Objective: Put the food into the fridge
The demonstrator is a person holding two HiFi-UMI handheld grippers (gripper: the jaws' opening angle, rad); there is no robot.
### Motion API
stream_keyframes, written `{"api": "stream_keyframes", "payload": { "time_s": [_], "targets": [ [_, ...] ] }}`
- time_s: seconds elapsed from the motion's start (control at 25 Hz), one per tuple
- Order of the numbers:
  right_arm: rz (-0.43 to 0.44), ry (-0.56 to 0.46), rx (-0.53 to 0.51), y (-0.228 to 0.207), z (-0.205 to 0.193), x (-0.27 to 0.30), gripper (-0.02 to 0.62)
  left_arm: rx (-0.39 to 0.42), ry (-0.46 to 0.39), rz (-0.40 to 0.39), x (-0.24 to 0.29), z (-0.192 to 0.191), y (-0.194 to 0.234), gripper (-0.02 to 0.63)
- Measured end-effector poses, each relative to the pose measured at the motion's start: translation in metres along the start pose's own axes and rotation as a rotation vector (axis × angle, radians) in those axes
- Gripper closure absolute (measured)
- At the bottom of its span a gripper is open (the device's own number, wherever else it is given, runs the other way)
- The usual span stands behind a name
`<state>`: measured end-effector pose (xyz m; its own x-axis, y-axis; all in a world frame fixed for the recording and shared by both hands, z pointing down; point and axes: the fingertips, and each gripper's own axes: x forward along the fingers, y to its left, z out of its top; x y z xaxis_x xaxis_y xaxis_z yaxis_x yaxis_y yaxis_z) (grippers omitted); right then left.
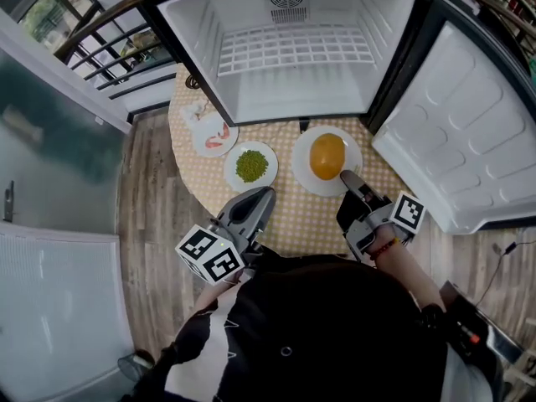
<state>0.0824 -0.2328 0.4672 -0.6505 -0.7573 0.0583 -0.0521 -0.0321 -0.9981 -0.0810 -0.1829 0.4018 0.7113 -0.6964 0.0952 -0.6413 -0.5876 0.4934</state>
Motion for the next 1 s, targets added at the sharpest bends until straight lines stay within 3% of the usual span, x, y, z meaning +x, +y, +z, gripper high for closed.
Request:
{"api": "stream_keyframes", "payload": {
  "time_s": [0.6, 1.0],
  "targets": [
    [-0.028, -0.107, 0.023, -0.002, 0.015, 0.046, 0.561, 0.007, 0.069, -0.111, 0.043, 0.035, 0.048, 0.594],
    [-0.052, -0.154, 0.040, -0.011, 0.023, 0.072, 0.560, -0.011, 0.113, -0.163, 0.066, 0.034, 0.071, 0.594]
  ]
}}
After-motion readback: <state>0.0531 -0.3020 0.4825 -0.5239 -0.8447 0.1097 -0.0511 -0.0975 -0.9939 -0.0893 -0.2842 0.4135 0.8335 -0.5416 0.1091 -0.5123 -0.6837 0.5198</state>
